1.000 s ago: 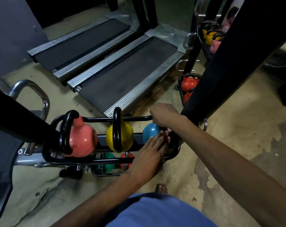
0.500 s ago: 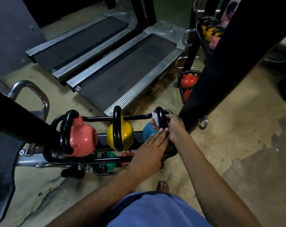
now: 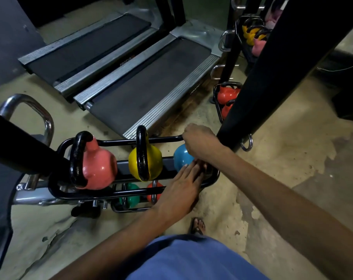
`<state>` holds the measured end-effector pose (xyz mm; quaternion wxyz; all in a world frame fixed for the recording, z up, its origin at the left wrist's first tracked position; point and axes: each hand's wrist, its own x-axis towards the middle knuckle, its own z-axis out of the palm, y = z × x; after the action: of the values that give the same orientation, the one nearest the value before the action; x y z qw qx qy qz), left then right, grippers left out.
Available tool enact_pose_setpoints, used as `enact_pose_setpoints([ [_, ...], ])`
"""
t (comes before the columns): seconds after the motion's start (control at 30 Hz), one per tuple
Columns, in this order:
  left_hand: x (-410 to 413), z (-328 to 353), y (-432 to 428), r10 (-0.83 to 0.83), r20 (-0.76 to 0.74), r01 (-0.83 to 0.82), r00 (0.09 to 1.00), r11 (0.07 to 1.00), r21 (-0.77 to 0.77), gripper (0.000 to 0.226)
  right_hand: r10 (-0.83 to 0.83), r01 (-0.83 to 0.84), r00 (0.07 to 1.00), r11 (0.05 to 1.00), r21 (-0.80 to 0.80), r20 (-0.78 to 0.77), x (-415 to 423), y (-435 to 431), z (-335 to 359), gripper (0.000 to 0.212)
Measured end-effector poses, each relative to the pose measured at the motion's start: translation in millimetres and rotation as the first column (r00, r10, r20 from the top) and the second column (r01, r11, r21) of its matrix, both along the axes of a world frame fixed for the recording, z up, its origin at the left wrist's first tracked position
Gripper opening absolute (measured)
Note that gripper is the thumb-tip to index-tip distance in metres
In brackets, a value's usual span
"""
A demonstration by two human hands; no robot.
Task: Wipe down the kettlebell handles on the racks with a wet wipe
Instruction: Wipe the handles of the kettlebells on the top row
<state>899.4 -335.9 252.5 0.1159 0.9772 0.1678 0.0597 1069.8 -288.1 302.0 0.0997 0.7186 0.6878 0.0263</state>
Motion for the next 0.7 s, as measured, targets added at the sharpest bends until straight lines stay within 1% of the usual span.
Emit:
enact_pose_setpoints([
  [0.03, 0.3, 0.6, 0.6, -0.001, 0.005, 0.002, 1.0, 1.0, -0.013, 0.08, 0.071, -0.065, 0.994, 0.995, -0.075, 0.08, -1.9, 5.2, 7.2, 0.022],
  [0.1, 0.0, 1.1, 1.6, -0.004, 0.009, 0.005, 1.0, 1.0, -0.03, 0.082, 0.153, -0.128, 0.977, 0.978, -0.163, 0.15, -2.5, 8.8, 16.4, 0.022],
  [0.17, -1.2, 1.8, 2.8, -0.015, 0.002, 0.015, 1.0, 0.999, -0.04, 0.082, 0.165, -0.14, 0.977, 0.974, -0.177, 0.138, -1.4, -0.8, 15.1, 0.021],
  [0.23, -2.0, 2.0, 3.6, -0.027, -0.003, 0.027, 1.0, 0.999, -0.031, 0.079, 0.162, -0.151, 0.983, 0.98, -0.131, 0.083, 3.9, -17.1, -1.8, 0.023],
  [0.27, -2.0, 2.5, 3.7, -0.031, -0.001, 0.031, 1.0, 0.999, -0.018, 0.079, 0.142, -0.138, 0.989, 0.986, -0.092, 0.037, 8.5, -22.7, -10.2, 0.025],
  [0.3, -2.0, 3.1, 3.4, -0.034, 0.001, 0.034, 0.999, 0.999, -0.011, 0.08, 0.094, -0.095, 0.995, 0.995, -0.033, -0.039, 13.3, -24.8, -17.7, 0.025],
  [0.33, -2.0, 3.5, 3.4, -0.036, 0.002, 0.036, 0.999, 0.999, -0.008, 0.081, 0.026, -0.022, 0.991, 0.999, 0.028, -0.135, 15.6, -24.4, -22.2, 0.026],
  [0.37, -2.0, 3.6, 3.9, -0.038, 0.002, 0.038, 0.999, 0.999, -0.002, 0.081, -0.054, 0.077, 0.968, 0.993, 0.086, -0.246, 14.5, -23.8, -24.9, 0.027],
  [0.4, -2.4, 3.6, 4.6, -0.043, -0.001, 0.043, 0.999, 0.999, 0.007, 0.081, -0.13, 0.197, 0.919, 0.969, 0.148, -0.373, 10.0, -24.3, -26.6, 0.029],
  [0.43, -2.8, 4.5, 5.8, -0.051, -0.004, 0.051, 0.999, 0.999, 0.015, 0.079, -0.19, 0.33, 0.847, 0.92, 0.213, -0.496, 1.9, -26.1, -29.5, 0.032],
  [0.5, -3.7, 5.0, 9.4, -0.078, -0.012, 0.078, 0.997, 0.997, 0.015, 0.076, -0.222, 0.586, 0.655, 0.753, 0.3, -0.722, -19.8, -36.7, -34.7, 0.036],
  [0.53, -4.2, 5.2, 10.9, -0.088, -0.008, 0.088, 0.996, 0.996, 0.009, 0.076, -0.222, 0.689, 0.545, 0.669, 0.28, -0.809, -29.3, -43.6, -36.2, 0.035],
  [0.57, -4.5, 4.6, 11.7, -0.092, -0.002, 0.092, 0.996, 0.996, 0.004, 0.077, -0.233, 0.779, 0.387, 0.601, 0.181, -0.892, -33.8, -49.3, -37.1, 0.032],
  [0.6, -5.0, 4.3, 11.6, -0.091, 0.004, 0.091, 0.996, 0.996, -0.003, 0.081, -0.216, 0.839, 0.155, 0.544, 0.013, -0.964, -32.8, -52.0, -36.5, 0.029],
  [0.63, -5.4, 3.8, 11.2, -0.086, 0.012, 0.086, 0.996, 0.996, -0.013, 0.084, -0.167, 0.835, -0.146, 0.507, -0.212, -0.975, -28.8, -49.7, -33.2, 0.031],
  [0.67, -5.6, 3.3, 10.8, -0.082, 0.02, 0.082, 0.996, 0.996, -0.027, 0.086, -0.094, 0.758, -0.435, 0.499, -0.421, -0.895, -23.8, -45.8, -29.2, 0.034],
  [0.7, -5.6, 3.5, 10.7, -0.078, 0.028, 0.079, 0.997, 0.996, -0.042, 0.087, -0.048, 0.646, -0.635, 0.513, -0.565, -0.771, -18.5, -42.1, -24.4, 0.037],
])
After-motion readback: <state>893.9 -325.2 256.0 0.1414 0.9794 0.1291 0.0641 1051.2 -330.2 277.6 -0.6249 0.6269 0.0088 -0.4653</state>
